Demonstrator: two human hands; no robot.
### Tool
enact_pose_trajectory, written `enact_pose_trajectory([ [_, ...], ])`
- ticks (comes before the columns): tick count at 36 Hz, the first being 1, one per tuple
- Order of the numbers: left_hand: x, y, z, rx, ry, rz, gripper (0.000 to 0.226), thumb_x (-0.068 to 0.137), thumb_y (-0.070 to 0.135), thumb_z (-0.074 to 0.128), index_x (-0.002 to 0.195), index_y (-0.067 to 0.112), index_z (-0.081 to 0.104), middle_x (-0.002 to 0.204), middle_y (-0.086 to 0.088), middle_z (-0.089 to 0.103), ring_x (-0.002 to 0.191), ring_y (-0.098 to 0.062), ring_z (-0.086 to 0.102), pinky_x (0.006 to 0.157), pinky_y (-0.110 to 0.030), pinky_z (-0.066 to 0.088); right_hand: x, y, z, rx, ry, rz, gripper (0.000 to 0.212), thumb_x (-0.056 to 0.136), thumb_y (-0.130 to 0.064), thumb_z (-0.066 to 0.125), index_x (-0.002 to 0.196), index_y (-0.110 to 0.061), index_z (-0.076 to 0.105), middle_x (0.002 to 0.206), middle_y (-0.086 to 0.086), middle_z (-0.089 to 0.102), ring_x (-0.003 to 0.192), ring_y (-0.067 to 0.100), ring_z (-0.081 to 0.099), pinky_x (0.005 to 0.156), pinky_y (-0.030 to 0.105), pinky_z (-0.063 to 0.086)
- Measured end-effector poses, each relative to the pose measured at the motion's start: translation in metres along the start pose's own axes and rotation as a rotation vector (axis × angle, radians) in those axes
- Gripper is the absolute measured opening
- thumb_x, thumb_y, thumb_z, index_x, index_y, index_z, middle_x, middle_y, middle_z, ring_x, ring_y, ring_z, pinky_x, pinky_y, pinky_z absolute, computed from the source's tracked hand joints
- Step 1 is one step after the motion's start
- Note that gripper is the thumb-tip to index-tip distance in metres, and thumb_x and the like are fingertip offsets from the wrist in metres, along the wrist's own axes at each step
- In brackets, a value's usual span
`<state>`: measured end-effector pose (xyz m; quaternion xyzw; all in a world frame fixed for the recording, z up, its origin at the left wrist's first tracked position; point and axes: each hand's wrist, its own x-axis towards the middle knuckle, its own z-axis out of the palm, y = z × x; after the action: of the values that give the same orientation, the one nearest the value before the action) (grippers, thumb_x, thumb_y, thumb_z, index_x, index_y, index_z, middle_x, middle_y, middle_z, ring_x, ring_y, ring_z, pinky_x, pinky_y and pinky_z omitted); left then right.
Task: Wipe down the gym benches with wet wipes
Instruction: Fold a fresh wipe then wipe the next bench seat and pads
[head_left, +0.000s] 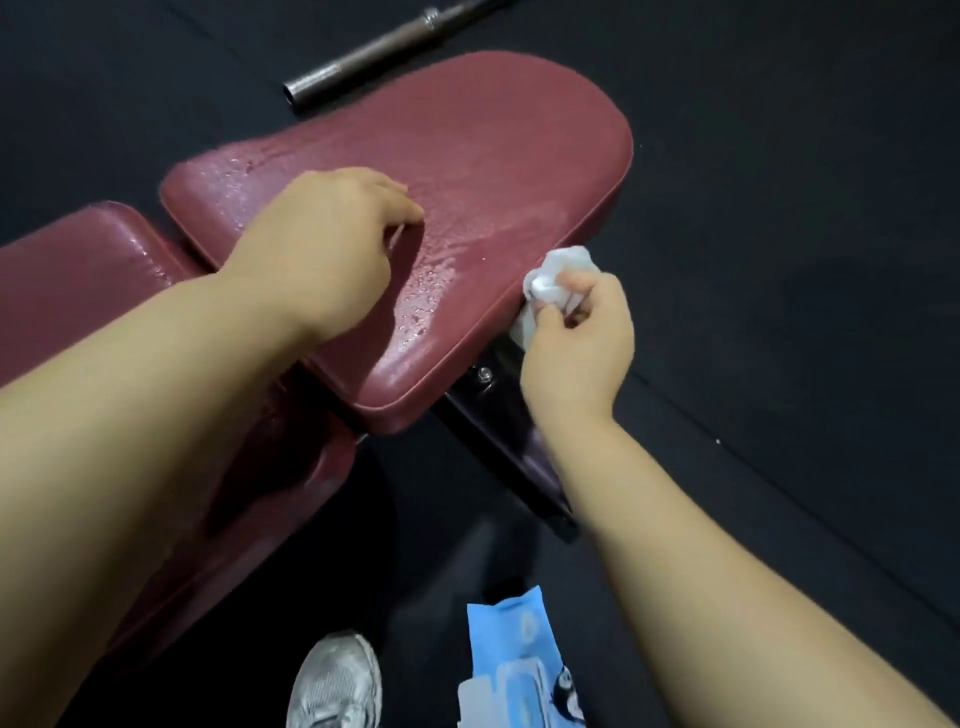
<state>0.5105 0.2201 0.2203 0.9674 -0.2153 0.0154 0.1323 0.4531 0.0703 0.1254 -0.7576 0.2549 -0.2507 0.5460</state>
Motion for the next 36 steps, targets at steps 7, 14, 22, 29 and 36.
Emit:
enact_pose_trajectory([
  [7,0.028,-0.010,-0.003,0.024,-0.233,-0.045,0.068,0.083,-0.008,0.039,0.139,0.029,0.043,0.152,0.011,0.028,0.142,-0.017,0.023,0.112,-0.042,0.029,0.065,-0.014,0.003,-0.036,0.065,0.192,0.032,0.077,0.004,0.041,0.074,-0.028,0.046,0.082,-0.006,0.063,0.065,0.019,0.055,0.064,0.044,0.052],
  [14,0.046,-0.006,-0.028,0.045,-0.436,-0.041,0.063,0.086,-0.003,0.041,0.140,0.031,0.042,0.152,0.009,0.029,0.138,-0.021,0.033,0.104,-0.040,0.036,0.032,-0.053,-0.001,-0.098,-0.045,0.334,0.020,0.096,-0.008,0.045,0.101,-0.023,0.057,0.098,0.000,0.064,0.074,-0.001,0.056,0.064,0.007,0.044],
  [22,0.066,-0.016,-0.055,-0.045,-0.666,-0.030,0.071,0.083,-0.008,0.038,0.143,0.030,0.035,0.155,0.014,0.017,0.139,-0.019,0.030,0.107,-0.036,0.034,0.056,-0.068,0.009,0.029,-0.083,0.586,0.025,0.096,0.001,0.033,0.074,-0.010,0.038,0.072,-0.002,0.022,0.063,0.015,0.016,0.055,0.030,0.020],
  [29,0.083,-0.016,-0.048,-0.117,-0.606,-0.092,0.070,0.084,-0.008,0.041,0.143,0.028,0.035,0.153,0.016,0.025,0.140,-0.015,0.024,0.110,-0.031,0.029,0.091,-0.064,0.007,0.145,-0.063,0.632,0.033,0.095,0.003,0.026,0.071,-0.019,0.025,0.070,-0.005,0.020,0.057,0.009,0.016,0.049,0.022,0.018],
  [36,0.123,-0.004,-0.024,-0.077,-0.718,-0.191,0.090,0.079,-0.017,0.037,0.149,0.033,0.010,0.157,0.011,-0.011,0.146,-0.026,-0.002,0.109,-0.048,0.034,0.153,-0.047,0.006,0.026,-0.069,0.706,0.030,0.097,-0.006,0.034,0.107,-0.029,0.050,0.103,-0.018,0.052,0.087,0.000,0.049,0.091,0.027,0.038],
])
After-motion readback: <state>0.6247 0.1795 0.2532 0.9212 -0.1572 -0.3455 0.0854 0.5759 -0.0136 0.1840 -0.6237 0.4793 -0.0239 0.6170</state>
